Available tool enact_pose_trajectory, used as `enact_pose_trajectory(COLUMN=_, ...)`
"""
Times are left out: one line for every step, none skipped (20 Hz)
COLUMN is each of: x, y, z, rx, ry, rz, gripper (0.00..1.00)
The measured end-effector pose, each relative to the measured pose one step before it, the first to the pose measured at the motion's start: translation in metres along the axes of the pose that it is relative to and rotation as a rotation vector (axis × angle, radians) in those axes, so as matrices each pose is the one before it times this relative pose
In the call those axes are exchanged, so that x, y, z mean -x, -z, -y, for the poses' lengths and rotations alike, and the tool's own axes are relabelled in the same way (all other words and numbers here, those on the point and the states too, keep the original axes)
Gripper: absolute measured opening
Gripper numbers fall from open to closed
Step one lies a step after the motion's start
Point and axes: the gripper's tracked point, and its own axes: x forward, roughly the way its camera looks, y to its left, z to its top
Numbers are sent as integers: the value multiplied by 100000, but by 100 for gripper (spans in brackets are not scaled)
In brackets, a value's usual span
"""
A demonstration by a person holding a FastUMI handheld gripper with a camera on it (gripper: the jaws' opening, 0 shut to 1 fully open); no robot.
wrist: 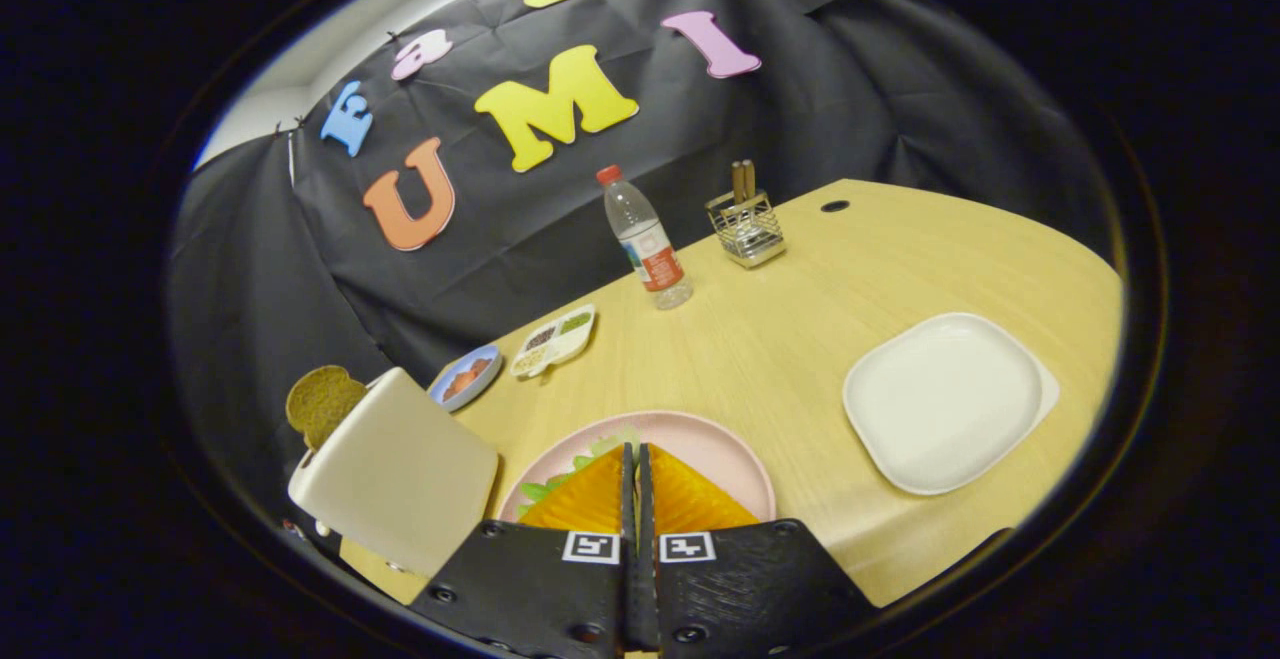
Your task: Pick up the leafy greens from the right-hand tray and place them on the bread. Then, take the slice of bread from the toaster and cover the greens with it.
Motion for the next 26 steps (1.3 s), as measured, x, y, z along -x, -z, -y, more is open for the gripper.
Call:
enact_pose_trajectory(x=91, y=61, z=15, rx=698, ry=-507, rz=-632, gripper=0)
enact_pose_trajectory(x=-140, y=133, z=293, rx=1695, ry=1317, rz=35, gripper=1)
enact_pose_trajectory(x=-4, y=-218, z=151, rx=1869, ry=295, rz=496, gripper=11)
enact_pose_trajectory(x=89, y=-54, z=168, rx=1878, ry=617, rz=745, gripper=20)
enact_pose_trajectory(x=24, y=-277, z=195, rx=1737, ry=812, rz=1088, gripper=26)
enact_pose_trajectory(x=158, y=-159, z=347, rx=1546, ry=972, rz=1155, gripper=34)
enact_pose_trajectory(x=116, y=-351, z=397, rx=1246, ry=1327, rz=1139, gripper=42)
enact_pose_trajectory(x=307, y=-221, z=267, rx=748, ry=818, rz=1215, gripper=49)
enact_pose_trajectory(x=129, y=-355, z=286, rx=820, ry=722, rz=1251, gripper=57)
enact_pose_trajectory(x=451, y=-363, z=290, rx=1191, ry=760, rz=1542, gripper=65)
enact_pose_trajectory(x=260, y=-441, z=243, rx=1593, ry=868, rz=1978, gripper=73)
enact_pose_trajectory(x=431, y=-650, z=177, rx=1805, ry=923, rz=2440, gripper=81)
enact_pose_trajectory(x=445, y=-708, z=257, rx=1766, ry=1298, rz=2626, gripper=89)
enact_pose_trajectory(x=605, y=-747, z=294, rx=2124, ry=1174, rz=2880, gripper=94)
enact_pose_trajectory(x=473, y=-797, z=332, rx=2390, ry=1422, rz=2923, gripper=96)
enact_pose_trajectory(x=732, y=-809, z=291, rx=2458, ry=1374, rz=2827, gripper=96)
enact_pose_trajectory(x=535, y=-909, z=306, rx=2285, ry=1023, rz=2925, gripper=96)
enact_pose_trajectory(x=634, y=-849, z=431, rx=2215, ry=1050, rz=2752, gripper=96)
enact_pose_trajectory(x=740, y=-878, z=422, rx=2072, ry=1182, rz=3179, gripper=96)
enact_pose_trajectory(x=728, y=-987, z=427, rx=1825, ry=955, rz=2953, gripper=96)
enact_pose_trajectory(x=656, y=-855, z=308, rx=1403, ry=1000, rz=2610, gripper=96)
enact_pose_trajectory(x=631, y=-779, z=182, rx=810, ry=539, rz=2163, gripper=96)
enact_pose_trajectory(x=702, y=-801, z=97, rx=238, ry=623, rz=1762, gripper=96)
enact_pose_trajectory(x=774, y=-680, z=-63, rx=83, ry=142, rz=1339, gripper=96)
enact_pose_trajectory(x=684, y=-687, z=-199, rx=-29, ry=-85, rz=1157, gripper=96)
enact_pose_trajectory(x=558, y=-560, z=-149, rx=-168, ry=379, rz=964, gripper=95)
